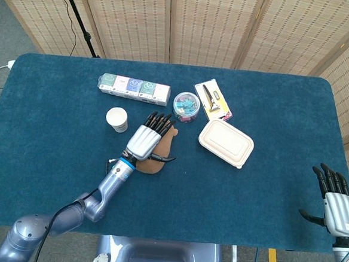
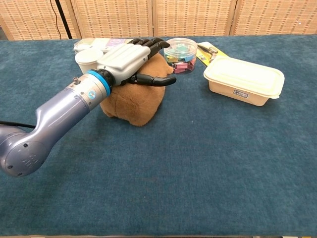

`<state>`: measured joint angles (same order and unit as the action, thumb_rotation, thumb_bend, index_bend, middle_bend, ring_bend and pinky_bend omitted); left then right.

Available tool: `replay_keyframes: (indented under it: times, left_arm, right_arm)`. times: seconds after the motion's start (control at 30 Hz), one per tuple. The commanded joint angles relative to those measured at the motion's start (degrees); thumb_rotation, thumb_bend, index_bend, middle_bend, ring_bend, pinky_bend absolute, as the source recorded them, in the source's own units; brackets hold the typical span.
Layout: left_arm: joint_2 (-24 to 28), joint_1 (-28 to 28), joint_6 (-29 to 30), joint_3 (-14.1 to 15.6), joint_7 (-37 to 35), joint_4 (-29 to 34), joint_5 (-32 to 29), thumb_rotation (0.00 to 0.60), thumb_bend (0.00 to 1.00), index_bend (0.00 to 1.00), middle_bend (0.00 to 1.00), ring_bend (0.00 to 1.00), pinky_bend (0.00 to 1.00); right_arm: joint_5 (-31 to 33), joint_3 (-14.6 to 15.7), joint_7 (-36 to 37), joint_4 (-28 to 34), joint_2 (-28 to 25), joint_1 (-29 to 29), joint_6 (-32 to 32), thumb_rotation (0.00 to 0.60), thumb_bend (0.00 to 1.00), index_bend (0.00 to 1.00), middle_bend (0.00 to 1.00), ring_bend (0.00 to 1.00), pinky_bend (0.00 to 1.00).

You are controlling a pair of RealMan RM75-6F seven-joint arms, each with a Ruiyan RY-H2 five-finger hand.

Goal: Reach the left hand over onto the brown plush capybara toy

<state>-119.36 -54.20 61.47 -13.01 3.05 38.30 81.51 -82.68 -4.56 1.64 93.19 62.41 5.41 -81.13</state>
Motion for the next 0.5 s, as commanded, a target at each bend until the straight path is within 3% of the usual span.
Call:
replay_keyframes:
  times: [0.03,0.5]
  left_arm:
    - [-0.6,-0.1,-0.1,0.0,-0.3,-1.0,-0.2,0.039,0.00,0.00,0.00,0.00,0.00]
    - [-0.6,-0.2,1.0,-0.8,-1.0,-1.0,-0.8,0.038,0.00,0.00,0.00,0.00,0.00]
  right_arm:
    - [-0.2,0.0,0.1,0.1,-0.1,-0.1,-0.2,0.600,0.00,0.00,0.00,0.00,0.00]
    - [-0.6,0.4,0.3,0.6,-0.4,-0.1,-0.1,0.600,0.00,0.00,0.00,0.00,0.00]
